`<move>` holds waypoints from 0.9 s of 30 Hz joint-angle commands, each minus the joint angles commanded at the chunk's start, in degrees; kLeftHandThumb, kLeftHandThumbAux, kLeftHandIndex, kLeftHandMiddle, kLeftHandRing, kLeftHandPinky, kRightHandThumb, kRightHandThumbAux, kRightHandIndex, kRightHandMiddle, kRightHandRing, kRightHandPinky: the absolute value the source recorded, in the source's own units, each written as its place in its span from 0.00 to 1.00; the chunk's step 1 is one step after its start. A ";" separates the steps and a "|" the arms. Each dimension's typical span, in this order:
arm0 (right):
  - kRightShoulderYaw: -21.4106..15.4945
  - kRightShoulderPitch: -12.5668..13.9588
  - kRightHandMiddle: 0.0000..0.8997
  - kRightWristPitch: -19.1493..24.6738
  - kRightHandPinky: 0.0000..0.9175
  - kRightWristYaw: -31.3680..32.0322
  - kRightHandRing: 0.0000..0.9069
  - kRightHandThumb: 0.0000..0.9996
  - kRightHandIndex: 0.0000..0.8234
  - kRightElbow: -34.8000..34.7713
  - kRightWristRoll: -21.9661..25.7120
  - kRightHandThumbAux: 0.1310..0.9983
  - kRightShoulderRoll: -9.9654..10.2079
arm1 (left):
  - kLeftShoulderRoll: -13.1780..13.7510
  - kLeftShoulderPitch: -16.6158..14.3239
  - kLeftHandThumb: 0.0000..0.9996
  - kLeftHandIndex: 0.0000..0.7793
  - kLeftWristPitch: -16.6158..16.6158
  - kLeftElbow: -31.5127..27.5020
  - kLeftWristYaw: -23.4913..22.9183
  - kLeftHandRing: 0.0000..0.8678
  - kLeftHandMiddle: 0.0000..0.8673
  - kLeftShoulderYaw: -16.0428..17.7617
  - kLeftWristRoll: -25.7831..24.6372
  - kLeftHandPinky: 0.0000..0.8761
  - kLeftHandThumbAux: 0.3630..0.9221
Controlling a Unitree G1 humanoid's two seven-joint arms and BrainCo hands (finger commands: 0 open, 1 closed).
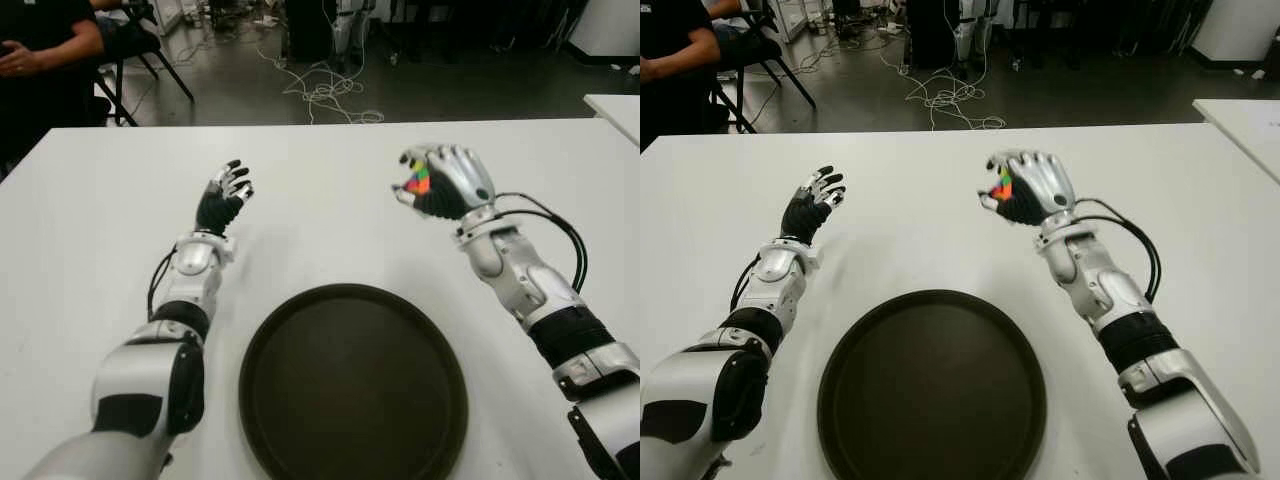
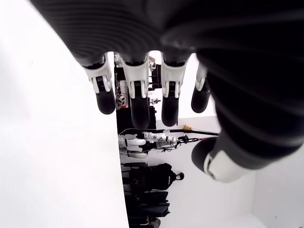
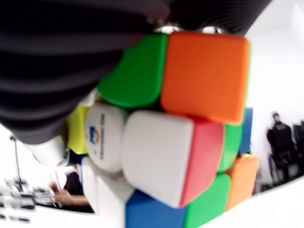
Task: Pick up the Rubik's Cube and put it in the plate
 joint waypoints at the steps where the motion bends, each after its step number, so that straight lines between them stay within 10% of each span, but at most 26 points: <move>1: -0.08 0.09 0.54 0.01 0.46 -0.13 0.52 0.82 0.44 -0.06 0.03 0.66 0.07 | -0.01 0.00 0.06 0.15 -0.01 0.00 -0.08 0.15 0.19 0.02 -0.04 0.11 0.55; 23: -2.42 0.36 0.56 -5.30 0.53 -10.87 0.59 0.82 0.45 3.78 0.74 0.66 1.14 | 0.12 0.00 0.06 0.15 0.19 0.03 0.07 0.15 0.20 -0.18 0.20 0.12 0.57; 27: -1.25 0.67 0.57 -7.92 0.61 -13.45 0.64 0.82 0.45 5.92 1.01 0.65 3.77 | 0.20 0.12 0.07 0.15 -0.37 0.01 0.27 0.15 0.20 -0.49 0.59 0.12 0.58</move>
